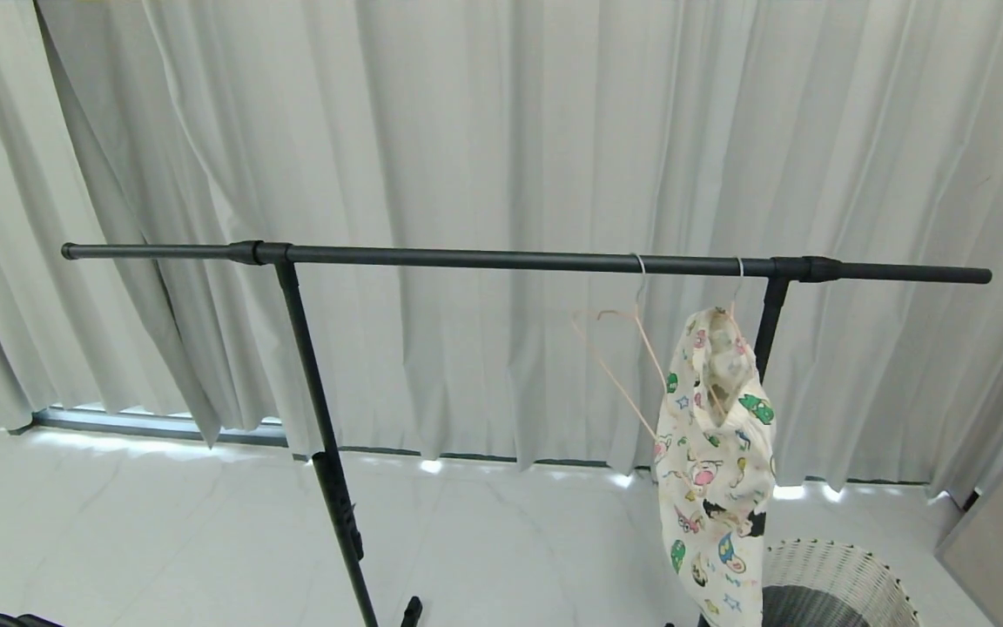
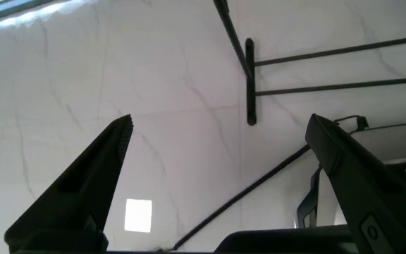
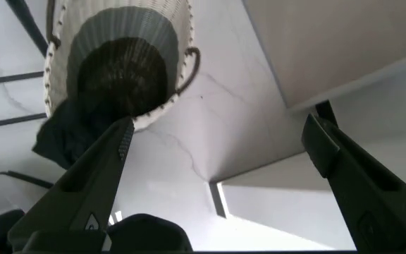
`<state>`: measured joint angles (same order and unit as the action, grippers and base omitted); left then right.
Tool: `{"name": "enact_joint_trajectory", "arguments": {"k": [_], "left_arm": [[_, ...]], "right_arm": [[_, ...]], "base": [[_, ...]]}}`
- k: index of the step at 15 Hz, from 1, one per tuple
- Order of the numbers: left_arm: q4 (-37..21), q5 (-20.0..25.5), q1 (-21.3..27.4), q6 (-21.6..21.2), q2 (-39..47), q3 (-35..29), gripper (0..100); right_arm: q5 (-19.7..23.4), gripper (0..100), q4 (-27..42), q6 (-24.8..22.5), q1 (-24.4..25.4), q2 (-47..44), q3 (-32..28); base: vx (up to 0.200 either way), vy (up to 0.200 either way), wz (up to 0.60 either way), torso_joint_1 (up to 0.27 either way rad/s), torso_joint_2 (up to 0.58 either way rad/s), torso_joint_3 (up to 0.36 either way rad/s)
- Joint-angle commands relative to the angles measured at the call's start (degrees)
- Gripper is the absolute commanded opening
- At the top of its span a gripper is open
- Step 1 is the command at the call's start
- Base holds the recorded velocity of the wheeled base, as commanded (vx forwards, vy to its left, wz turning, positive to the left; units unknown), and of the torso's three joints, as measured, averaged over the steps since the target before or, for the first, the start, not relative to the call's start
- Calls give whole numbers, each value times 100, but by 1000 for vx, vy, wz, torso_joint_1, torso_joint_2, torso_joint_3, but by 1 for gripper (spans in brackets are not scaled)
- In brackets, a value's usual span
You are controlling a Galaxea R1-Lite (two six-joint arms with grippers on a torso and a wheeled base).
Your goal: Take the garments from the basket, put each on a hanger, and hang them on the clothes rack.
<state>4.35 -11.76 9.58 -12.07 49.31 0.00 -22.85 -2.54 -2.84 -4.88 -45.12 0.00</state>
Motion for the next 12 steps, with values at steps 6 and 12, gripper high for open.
{"name": "enact_joint_trajectory", "arguments": {"k": [6,12], "left_arm": [[-40,-1,9,205,-27,0,100],[-48,25,44,504,-44,0,100]], "right_arm": [[8,100,-1,91,-49,-76,0],[8,100,-1,99,-49,-103,0]], "base": [[-133,0,0,-13,38,19],[0,0,0,-215,488,264]]}}
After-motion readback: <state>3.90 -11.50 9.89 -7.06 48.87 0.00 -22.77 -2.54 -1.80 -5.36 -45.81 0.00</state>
